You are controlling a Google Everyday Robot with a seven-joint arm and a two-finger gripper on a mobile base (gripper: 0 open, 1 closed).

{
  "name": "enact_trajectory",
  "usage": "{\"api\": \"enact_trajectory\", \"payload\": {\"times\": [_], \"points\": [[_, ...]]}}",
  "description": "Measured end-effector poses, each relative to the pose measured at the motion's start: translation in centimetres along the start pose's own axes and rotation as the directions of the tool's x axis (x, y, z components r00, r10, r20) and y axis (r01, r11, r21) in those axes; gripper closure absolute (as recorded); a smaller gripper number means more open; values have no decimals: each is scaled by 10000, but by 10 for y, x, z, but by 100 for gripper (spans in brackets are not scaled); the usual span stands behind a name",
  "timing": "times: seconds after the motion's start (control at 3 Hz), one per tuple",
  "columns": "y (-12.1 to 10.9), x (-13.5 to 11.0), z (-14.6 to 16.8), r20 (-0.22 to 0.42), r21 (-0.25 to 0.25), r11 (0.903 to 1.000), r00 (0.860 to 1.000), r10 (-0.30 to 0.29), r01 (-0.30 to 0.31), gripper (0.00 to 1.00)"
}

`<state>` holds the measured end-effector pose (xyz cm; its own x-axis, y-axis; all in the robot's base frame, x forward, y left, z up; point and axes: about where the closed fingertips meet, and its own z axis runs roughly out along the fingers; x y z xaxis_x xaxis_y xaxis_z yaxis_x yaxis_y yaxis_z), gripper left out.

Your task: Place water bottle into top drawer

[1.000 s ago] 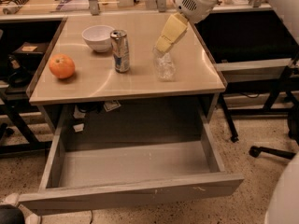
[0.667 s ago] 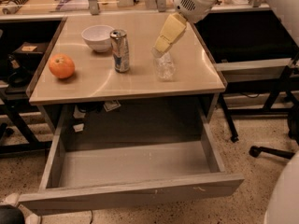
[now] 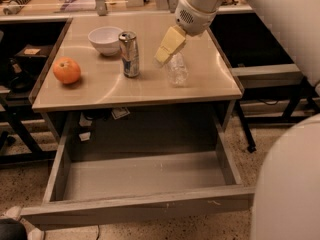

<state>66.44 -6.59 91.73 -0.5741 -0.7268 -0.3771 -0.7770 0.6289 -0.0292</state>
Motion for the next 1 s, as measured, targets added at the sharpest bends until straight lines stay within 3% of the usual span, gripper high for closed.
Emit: {"api": "enact_trajectory", "payload": {"times": [1.0], "points": [[-14,-8,71,-866,-720,9922,9917,949,-1013,0]]}}
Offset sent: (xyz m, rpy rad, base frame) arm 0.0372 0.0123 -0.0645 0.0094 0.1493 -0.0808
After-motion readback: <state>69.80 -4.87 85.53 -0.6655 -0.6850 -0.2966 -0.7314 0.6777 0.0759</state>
